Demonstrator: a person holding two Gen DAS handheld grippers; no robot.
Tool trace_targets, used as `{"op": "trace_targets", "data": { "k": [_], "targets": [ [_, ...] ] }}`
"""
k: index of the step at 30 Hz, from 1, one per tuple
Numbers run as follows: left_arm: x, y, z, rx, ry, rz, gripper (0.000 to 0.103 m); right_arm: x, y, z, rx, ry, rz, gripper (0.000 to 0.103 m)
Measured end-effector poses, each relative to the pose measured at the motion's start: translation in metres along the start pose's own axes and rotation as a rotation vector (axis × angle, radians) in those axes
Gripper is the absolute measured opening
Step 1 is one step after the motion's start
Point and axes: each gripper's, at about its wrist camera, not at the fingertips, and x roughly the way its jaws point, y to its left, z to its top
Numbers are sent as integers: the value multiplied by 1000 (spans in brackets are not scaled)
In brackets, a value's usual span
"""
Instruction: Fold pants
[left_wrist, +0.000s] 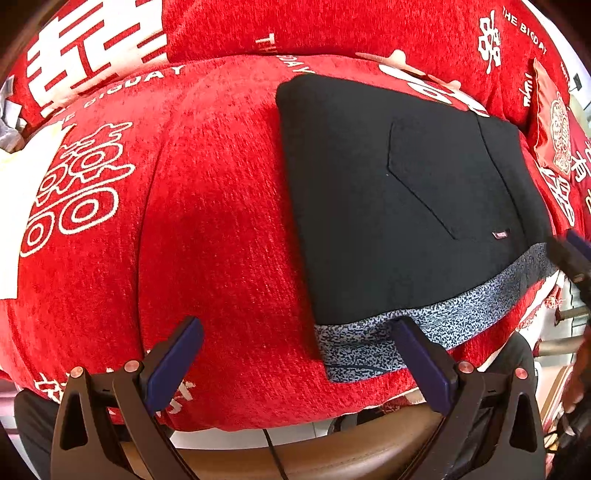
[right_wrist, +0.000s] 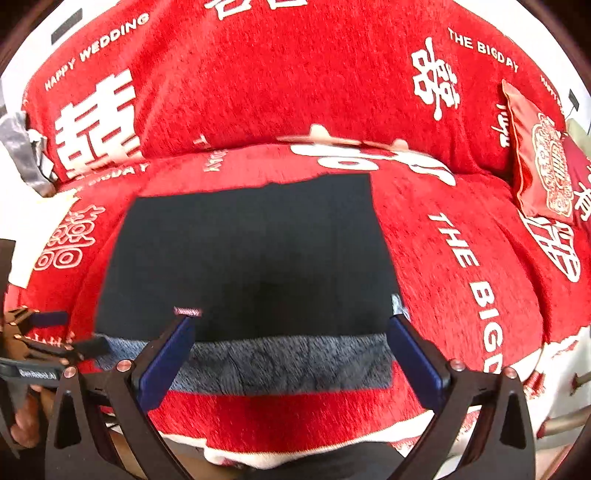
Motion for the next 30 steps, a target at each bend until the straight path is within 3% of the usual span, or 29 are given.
{"op": "trace_targets", "data": {
  "k": [2, 3, 6, 8, 12, 15, 22, 30],
  "targets": [
    [2, 1, 1, -3, 11, -10, 103, 32, -2, -7, -4, 109, 27, 103],
    [3, 1, 2, -1, 15, -13, 103, 38, 1, -10, -21, 122, 7, 103],
    [-1, 2, 2, 3, 10, -23, 103, 25, 7, -5, -89, 85, -8, 103],
    [-7, 2, 5, 11, 3, -74, 103, 12, 0, 0, -78, 51, -14, 103],
    [-19, 5, 12, 62, -35, -163, 103, 0, -35, 7, -25, 23, -16, 103],
    [-15, 19, 21, 33, -18, -218, 103, 4, -64, 4, 30, 44, -1, 103],
    [12, 18, 46, 19, 32, -255, 103, 46, -102, 4, 150, 138, 166, 103],
    [35, 6, 64, -19, 54, -398, 103, 87, -104, 3, 174, 215, 412, 103]
  ]
}}
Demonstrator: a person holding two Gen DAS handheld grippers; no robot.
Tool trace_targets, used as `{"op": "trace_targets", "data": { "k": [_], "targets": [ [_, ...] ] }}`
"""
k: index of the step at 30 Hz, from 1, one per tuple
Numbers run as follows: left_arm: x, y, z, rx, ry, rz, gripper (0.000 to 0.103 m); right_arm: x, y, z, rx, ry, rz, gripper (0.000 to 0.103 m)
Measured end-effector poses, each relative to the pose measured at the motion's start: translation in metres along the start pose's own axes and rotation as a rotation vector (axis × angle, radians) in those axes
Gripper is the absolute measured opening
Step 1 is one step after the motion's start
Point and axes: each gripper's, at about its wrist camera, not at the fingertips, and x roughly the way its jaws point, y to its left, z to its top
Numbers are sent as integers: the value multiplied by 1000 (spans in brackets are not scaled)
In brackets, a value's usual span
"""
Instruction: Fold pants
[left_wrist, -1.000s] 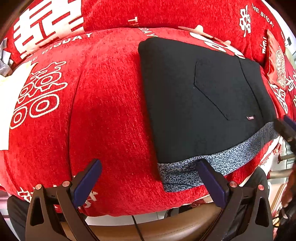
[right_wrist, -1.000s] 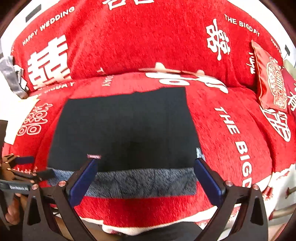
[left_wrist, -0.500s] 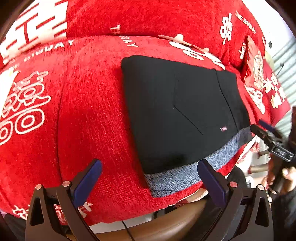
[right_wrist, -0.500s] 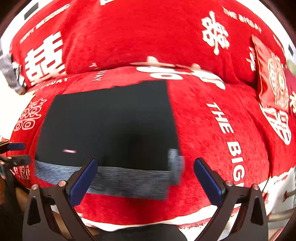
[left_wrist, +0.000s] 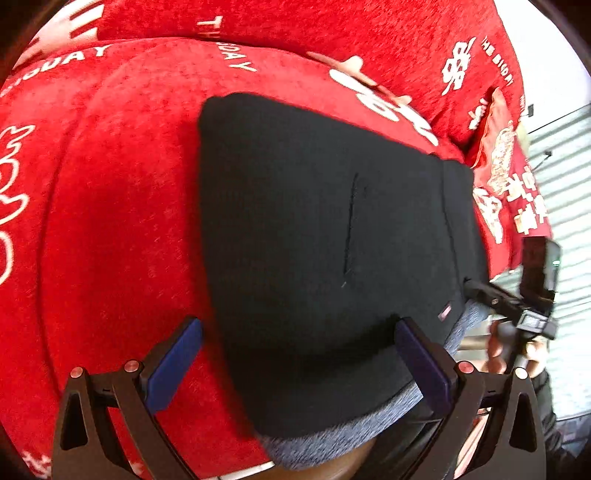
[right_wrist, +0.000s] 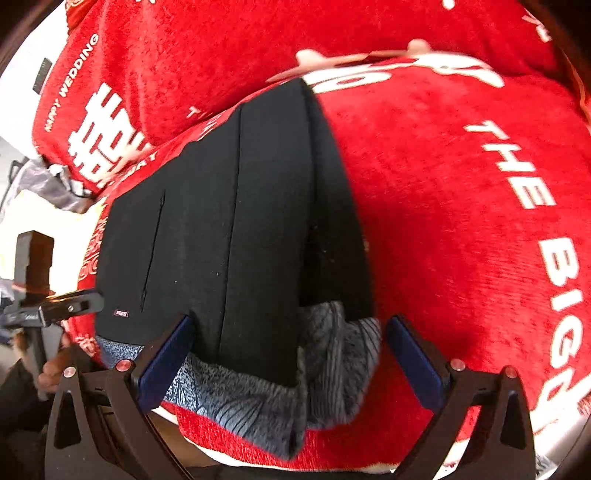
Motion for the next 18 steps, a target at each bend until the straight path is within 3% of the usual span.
{"op": "trace_targets", "data": {
  "k": [3, 6, 8, 11, 13, 14, 16, 18],
  "targets": [
    [7, -9, 8, 20, -1, 2, 103, 3, 2, 4, -12, -29, 44, 103],
    [14, -20, 11, 44, -21, 51, 103, 10, 15, 5, -33, -49, 79, 103],
    [15, -22, 12, 39, -32, 63, 103, 17, 26, 5, -46, -61, 40, 103],
    [8, -36, 11, 101, -33, 66, 82, 14, 37, 4, -61, -67, 27, 100],
    [2, -45, 10, 148, -22, 77, 67, 8, 44, 3, -71, -83, 36, 92],
    [2, -47, 11, 153, -20, 84, 66, 5, 46, 2, -75, -88, 35, 88],
    [2, -50, 12, 145, -21, 100, 63, -2, 53, 2, -84, -99, 29, 70],
    [-1, -56, 11, 141, -33, 128, 59, -6, 65, 2, -101, -105, -8, 65]
  ]
}}
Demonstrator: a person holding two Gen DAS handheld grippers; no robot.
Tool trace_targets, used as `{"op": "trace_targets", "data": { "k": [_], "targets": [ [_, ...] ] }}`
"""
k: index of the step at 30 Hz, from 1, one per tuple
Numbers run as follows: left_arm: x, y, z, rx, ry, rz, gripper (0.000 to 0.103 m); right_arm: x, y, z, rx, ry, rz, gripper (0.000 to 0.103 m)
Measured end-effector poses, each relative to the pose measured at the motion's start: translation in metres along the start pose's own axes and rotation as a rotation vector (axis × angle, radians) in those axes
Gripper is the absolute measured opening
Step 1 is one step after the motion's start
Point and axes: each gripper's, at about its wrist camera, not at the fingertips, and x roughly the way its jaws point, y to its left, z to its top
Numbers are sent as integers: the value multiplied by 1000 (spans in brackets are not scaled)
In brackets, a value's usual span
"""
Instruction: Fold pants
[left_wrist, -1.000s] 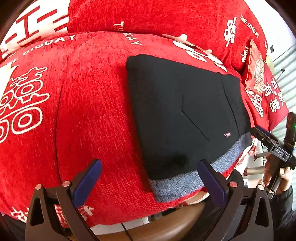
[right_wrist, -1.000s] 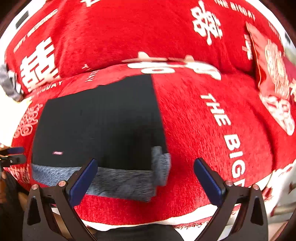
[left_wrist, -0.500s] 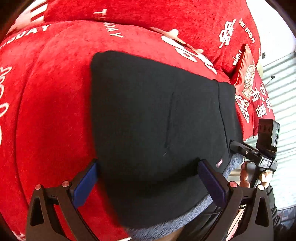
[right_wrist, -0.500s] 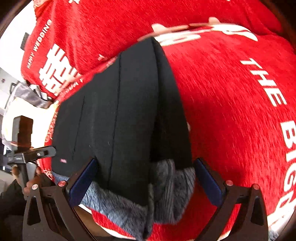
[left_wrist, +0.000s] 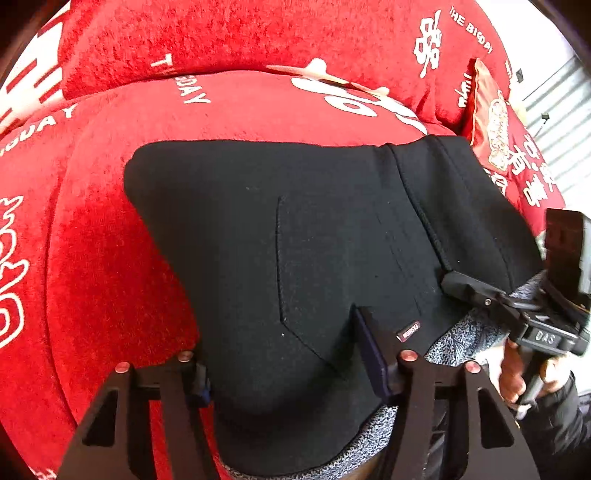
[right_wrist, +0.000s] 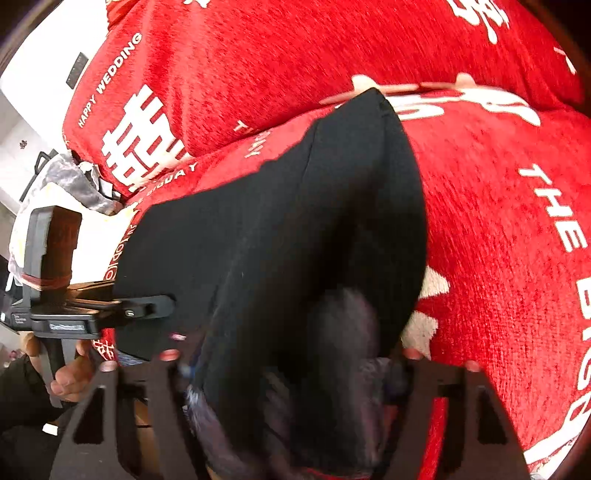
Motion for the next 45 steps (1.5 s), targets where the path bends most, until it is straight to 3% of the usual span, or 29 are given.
{"op": "trace_targets", "data": {
  "k": [4, 15, 27, 36, 38, 40, 43, 45],
  "targets": [
    [-17, -6, -2, 6, -26, 9, 55, -13, 16, 5, -28, -16, -33, 57],
    [-74, 29, -9, -63, -83, 10, 54, -32, 83, 17, -88, -71, 5, 55],
    [-109, 105, -50, -176, -99, 107, 54, 15, 171, 15, -150, -2, 67, 55],
    [-81, 147, -69, -244, -57, 96, 55, 57, 178, 5, -121, 68, 44, 55],
    [-73, 153, -74, -258, -62, 88, 62, 65, 176, 2, -130, 73, 13, 57],
    [-67, 159, -76, -287, -55, 82, 75, 70, 170, -2, -132, 75, -13, 63],
    [-63, 169, -78, -330, -50, 78, 81, 77, 150, -6, -63, 117, -13, 84],
    [-69, 172, -81, -337, -55, 99, 82, 74, 140, -6, -27, 130, -7, 87]
  ]
}}
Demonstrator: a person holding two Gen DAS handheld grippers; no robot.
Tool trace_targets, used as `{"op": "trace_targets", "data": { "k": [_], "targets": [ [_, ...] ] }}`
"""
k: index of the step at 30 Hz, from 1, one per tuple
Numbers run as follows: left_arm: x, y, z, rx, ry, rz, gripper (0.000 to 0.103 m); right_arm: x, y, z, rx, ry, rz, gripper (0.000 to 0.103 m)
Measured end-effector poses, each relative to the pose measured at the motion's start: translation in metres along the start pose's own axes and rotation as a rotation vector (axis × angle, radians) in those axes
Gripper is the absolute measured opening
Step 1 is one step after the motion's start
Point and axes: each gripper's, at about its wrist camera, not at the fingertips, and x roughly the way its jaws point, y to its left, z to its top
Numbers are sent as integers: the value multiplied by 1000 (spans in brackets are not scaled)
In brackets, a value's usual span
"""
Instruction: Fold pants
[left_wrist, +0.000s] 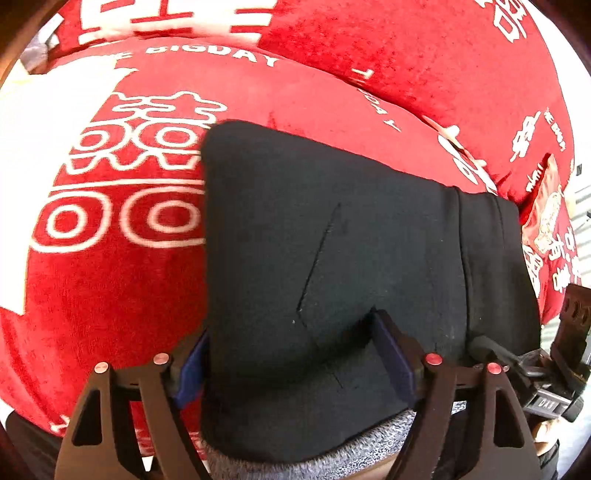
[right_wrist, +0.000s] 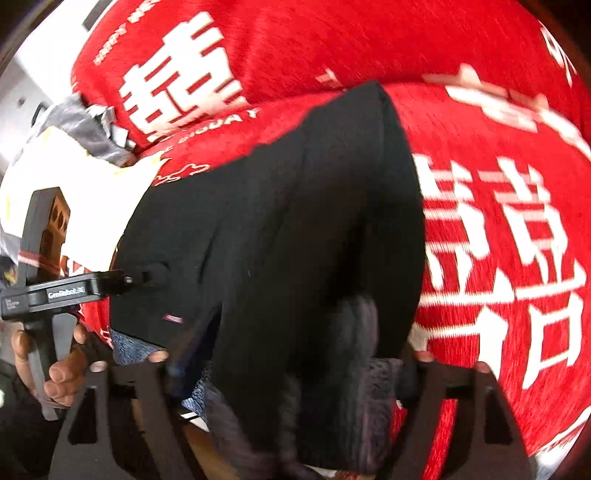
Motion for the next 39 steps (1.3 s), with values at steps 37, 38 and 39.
{"op": "trace_targets", "data": {
  "k": [37, 38, 39],
  "targets": [
    [-11, -4, 47, 22, -79, 289, 97, -22, 73, 64, -454, -62, -112, 103],
    [-8, -3, 52, 16, -71, 291, 97, -14, 69, 71, -443, -44, -116, 103],
    [-3, -1, 57, 7, -64, 298, 97, -3, 65, 80, -426, -22, -124, 103]
  ]
}}
